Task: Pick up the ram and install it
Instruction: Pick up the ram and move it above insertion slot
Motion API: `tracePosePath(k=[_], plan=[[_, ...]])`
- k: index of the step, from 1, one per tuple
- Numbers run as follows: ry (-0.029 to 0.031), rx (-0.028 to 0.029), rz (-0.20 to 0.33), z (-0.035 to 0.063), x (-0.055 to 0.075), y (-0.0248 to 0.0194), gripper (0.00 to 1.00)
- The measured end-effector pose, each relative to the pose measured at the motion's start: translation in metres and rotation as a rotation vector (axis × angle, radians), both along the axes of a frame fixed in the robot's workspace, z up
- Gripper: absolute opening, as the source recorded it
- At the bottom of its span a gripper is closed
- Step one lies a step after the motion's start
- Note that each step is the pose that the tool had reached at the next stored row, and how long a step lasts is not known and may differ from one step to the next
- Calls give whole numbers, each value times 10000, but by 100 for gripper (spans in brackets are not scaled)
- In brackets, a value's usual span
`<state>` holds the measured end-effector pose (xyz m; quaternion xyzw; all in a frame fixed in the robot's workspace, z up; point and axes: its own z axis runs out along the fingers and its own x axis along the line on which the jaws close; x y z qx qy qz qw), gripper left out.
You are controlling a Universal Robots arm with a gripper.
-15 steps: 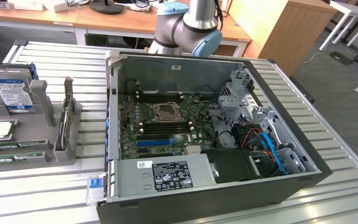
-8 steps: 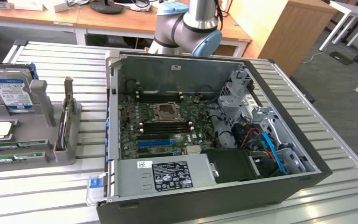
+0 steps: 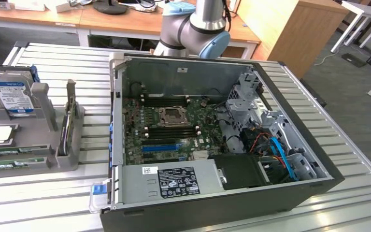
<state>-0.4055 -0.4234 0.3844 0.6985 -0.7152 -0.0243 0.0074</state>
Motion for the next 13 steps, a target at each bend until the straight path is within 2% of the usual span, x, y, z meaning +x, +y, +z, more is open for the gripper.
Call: tracePosePath(k=[10,12,13], plan=[[0,0,1,0,0,0,11],[-1,0,1,0,0,0,23],[0,0,1,0,0,0,23]])
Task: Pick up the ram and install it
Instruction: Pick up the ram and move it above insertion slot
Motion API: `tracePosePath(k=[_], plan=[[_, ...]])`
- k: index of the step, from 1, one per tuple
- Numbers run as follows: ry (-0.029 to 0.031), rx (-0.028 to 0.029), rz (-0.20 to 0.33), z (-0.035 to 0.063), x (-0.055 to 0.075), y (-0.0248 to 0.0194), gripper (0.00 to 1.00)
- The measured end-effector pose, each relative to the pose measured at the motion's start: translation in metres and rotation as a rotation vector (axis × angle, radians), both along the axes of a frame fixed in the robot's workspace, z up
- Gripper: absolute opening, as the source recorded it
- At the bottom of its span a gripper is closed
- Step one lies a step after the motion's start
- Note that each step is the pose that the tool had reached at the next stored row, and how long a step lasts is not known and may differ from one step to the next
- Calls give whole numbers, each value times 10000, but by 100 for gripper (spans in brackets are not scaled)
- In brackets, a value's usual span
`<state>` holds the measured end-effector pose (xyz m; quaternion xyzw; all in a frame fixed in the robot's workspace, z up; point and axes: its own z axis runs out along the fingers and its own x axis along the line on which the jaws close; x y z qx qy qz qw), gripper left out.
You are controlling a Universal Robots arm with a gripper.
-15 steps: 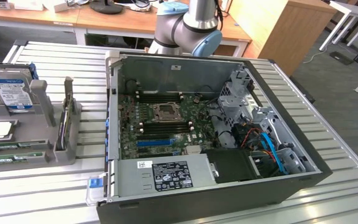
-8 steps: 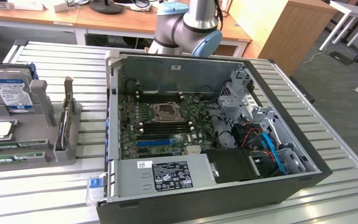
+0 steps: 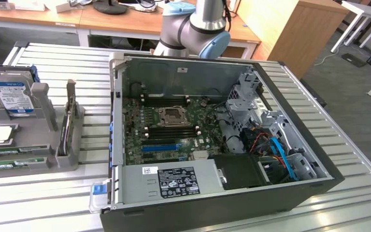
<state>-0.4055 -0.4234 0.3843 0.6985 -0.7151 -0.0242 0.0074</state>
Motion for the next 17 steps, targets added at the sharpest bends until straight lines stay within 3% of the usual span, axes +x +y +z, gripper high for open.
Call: tracePosePath(k=[2,7,17], plan=[[0,0,-1,0,0,0,36],[-1,1,0,-11,0,0,36],[0,1,3,-172,0,0,36]])
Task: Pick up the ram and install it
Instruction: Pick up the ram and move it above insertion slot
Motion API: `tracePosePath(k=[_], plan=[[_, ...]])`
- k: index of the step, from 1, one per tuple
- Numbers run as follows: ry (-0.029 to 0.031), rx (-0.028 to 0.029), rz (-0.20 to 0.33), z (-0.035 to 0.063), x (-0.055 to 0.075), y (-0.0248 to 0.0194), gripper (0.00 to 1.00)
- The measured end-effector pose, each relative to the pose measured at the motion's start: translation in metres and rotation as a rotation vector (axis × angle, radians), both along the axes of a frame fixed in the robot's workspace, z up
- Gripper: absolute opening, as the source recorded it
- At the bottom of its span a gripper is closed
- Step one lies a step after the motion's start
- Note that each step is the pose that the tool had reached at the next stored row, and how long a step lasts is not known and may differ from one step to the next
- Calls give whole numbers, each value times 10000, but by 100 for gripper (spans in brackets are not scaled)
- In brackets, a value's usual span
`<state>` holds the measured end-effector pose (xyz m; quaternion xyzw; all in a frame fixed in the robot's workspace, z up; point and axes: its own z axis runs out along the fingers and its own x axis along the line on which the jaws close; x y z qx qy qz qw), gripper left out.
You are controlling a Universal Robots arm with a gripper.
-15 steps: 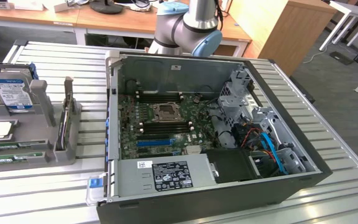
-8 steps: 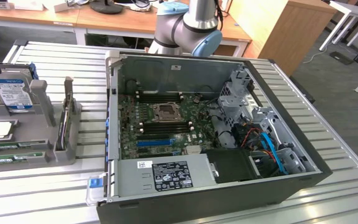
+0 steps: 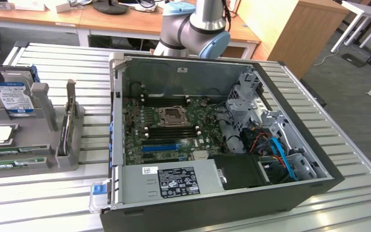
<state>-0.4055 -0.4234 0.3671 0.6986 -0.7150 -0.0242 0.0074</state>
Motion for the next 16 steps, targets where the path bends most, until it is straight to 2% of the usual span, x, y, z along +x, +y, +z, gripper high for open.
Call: tracePosePath(k=[16], plan=[[0,-1,13,-233,0,0,36]])
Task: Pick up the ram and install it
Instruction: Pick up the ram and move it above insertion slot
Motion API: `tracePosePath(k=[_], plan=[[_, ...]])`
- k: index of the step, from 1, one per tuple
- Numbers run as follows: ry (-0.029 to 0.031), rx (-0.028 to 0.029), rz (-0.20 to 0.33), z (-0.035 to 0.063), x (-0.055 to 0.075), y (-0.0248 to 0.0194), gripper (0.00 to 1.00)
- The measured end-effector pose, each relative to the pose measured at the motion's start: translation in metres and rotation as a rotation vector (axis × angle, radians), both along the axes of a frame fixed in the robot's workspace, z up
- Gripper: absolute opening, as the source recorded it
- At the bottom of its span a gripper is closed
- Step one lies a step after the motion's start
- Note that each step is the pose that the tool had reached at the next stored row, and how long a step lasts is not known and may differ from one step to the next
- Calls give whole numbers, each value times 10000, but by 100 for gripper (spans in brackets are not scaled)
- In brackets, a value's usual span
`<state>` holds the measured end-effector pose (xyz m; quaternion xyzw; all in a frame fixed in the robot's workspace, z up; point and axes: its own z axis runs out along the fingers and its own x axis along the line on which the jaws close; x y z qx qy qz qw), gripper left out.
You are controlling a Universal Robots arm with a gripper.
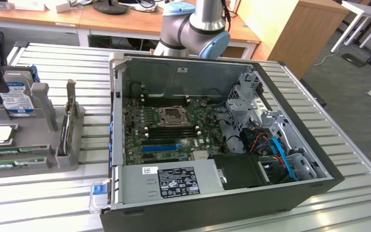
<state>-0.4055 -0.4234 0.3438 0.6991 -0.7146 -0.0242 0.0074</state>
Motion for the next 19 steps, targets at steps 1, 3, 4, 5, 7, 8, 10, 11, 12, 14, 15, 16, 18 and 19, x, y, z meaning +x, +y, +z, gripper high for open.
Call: tracePosePath(k=[1,3,4,5,7,8,10,11,12,14,15,16,18,19], plan=[[-1,1,1,-16,0,0,36],[-1,1,3,-51,0,0,36],[0,1,4,-68,0,0,36],[0,0,5,-86,0,0,36],[0,0,7,-118,0,0,36],[0,0,8,-134,0,0,36],[1,0,10,-163,0,0,36],[0,0,10,-178,0,0,36],[-1,1,11,-191,0,0,36],[0,0,13,-214,0,0,36],[0,0,13,-223,0,0,36],[1,-1,13,-223,0,0,36],[2,-2,14,-223,0,0,36],[2,-1,14,-224,0,0,36]])
